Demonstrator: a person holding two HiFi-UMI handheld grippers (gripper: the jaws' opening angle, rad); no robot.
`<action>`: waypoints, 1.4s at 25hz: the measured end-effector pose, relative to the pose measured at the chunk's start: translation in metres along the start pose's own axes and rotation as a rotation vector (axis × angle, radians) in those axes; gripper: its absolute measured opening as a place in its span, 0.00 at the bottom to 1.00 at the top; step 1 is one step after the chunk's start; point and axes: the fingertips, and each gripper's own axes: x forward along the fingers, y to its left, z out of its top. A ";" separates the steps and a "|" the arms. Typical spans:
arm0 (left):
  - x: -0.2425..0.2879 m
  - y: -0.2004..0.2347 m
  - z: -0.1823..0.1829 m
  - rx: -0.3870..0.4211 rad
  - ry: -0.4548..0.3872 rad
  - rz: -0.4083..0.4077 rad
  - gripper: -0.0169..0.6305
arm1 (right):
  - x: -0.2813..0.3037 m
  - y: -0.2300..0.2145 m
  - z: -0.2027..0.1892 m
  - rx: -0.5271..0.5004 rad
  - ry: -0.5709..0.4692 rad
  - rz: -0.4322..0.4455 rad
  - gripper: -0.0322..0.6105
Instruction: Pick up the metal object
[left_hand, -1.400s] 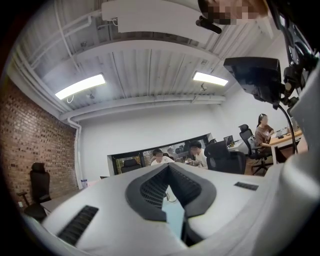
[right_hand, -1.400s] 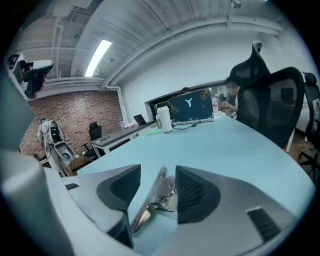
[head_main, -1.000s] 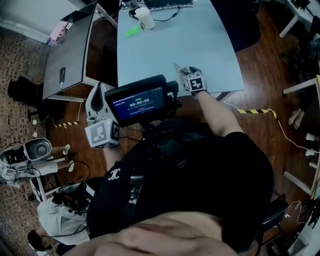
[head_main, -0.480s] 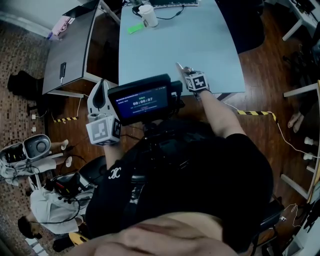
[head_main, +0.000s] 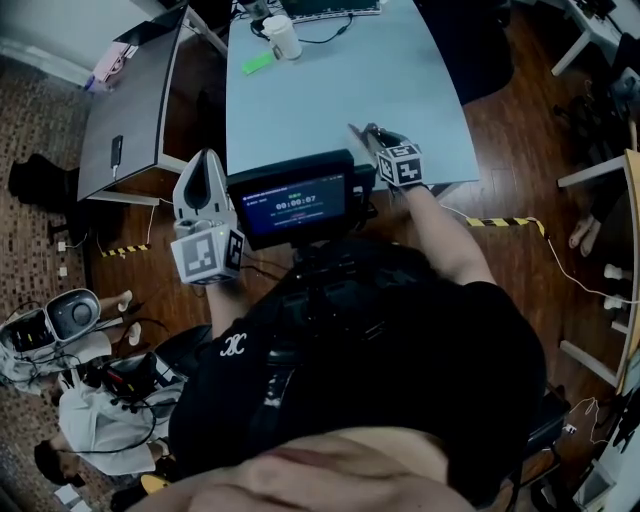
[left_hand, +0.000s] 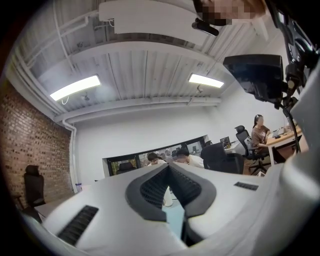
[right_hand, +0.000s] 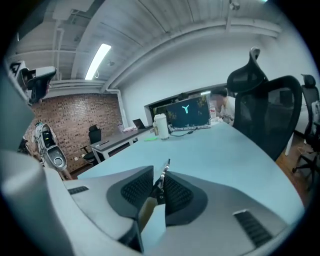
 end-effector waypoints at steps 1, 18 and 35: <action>0.002 -0.004 0.001 -0.007 -0.011 -0.011 0.04 | -0.008 -0.005 0.010 -0.002 -0.029 -0.012 0.14; 0.018 -0.045 -0.005 -0.025 -0.033 -0.056 0.04 | -0.240 0.031 0.248 -0.280 -0.823 -0.105 0.12; -0.025 -0.095 0.022 0.024 -0.110 -0.026 0.04 | -0.400 0.048 0.238 -0.369 -0.957 -0.119 0.12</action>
